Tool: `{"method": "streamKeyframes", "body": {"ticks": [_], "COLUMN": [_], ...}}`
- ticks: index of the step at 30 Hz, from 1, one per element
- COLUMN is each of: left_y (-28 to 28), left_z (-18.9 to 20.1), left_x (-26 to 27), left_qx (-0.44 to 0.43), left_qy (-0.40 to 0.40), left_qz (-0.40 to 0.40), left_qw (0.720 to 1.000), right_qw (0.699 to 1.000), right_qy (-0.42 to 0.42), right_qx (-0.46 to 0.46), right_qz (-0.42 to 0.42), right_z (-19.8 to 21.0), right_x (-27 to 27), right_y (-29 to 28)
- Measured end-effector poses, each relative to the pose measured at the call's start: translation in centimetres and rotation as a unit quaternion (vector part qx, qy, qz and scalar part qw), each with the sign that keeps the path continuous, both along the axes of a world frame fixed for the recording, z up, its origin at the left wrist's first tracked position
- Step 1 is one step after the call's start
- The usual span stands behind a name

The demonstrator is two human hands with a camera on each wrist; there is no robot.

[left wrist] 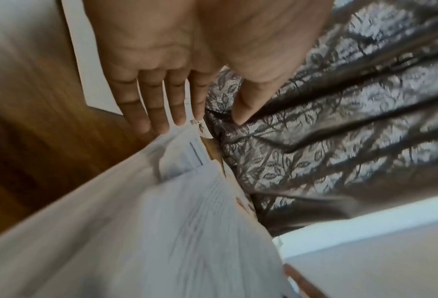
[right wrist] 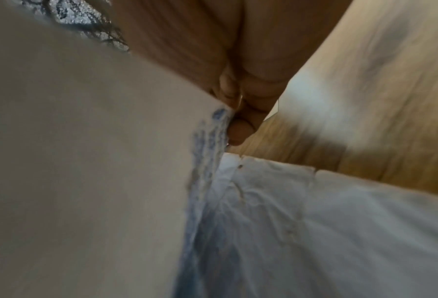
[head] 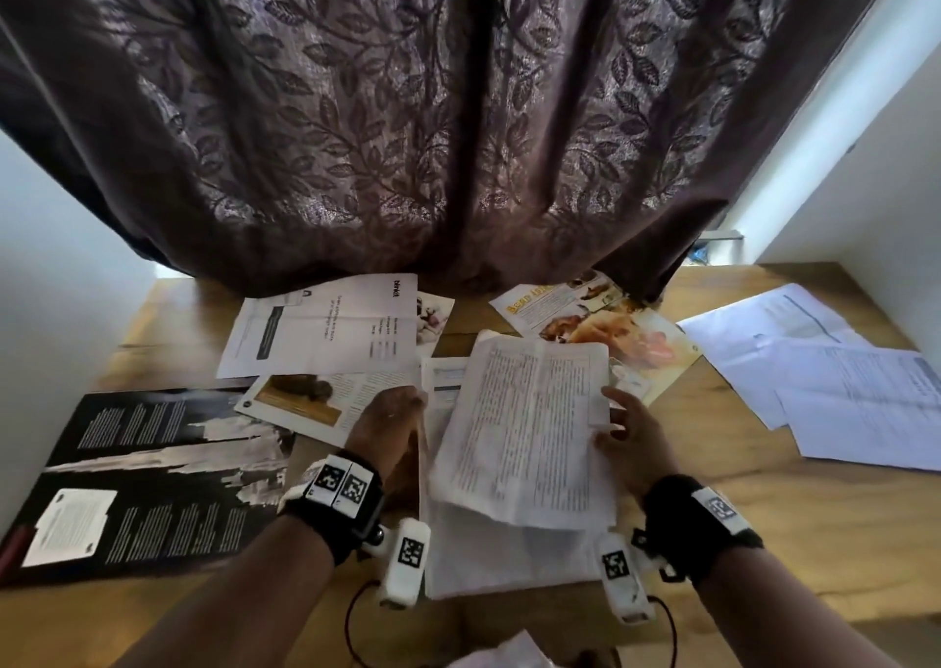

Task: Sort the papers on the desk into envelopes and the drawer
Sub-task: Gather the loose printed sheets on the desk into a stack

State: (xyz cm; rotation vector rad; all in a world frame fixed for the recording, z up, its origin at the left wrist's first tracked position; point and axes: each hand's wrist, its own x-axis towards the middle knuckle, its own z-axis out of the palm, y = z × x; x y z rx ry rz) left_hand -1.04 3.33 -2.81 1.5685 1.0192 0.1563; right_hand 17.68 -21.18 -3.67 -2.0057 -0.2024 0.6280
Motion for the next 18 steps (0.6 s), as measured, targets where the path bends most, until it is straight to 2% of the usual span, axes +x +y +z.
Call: {"method": "streamKeyframes", "body": {"ticks": [4, 8, 13, 18], "left_y": [-0.6, -2.4, -3.0, -3.2], "left_z": [-1.5, -1.8, -1.6, -1.9], "left_x": [0.0, 0.2, 0.2, -0.1], "left_qx": [0.114, 0.209, 0.227, 0.246], "left_qy": [0.101, 0.131, 0.161, 0.174], "left_qz": [-0.076, -0.169, -0.193, -0.202], "left_qw": [0.985, 0.954, 0.941, 0.932], "right_qw": [0.996, 0.982, 0.953, 0.929], "right_qy": [-0.023, -0.084, -0.157, -0.175], "right_qx": [-0.039, -0.098, -0.157, -0.21], "right_qz": [0.072, 0.14, 0.206, 0.25], "right_z": [0.0, -0.1, 0.1, -0.4], "right_x": [-0.4, -0.4, -0.9, -0.7], "right_y": [-0.7, -1.1, -0.5, 0.1]}}
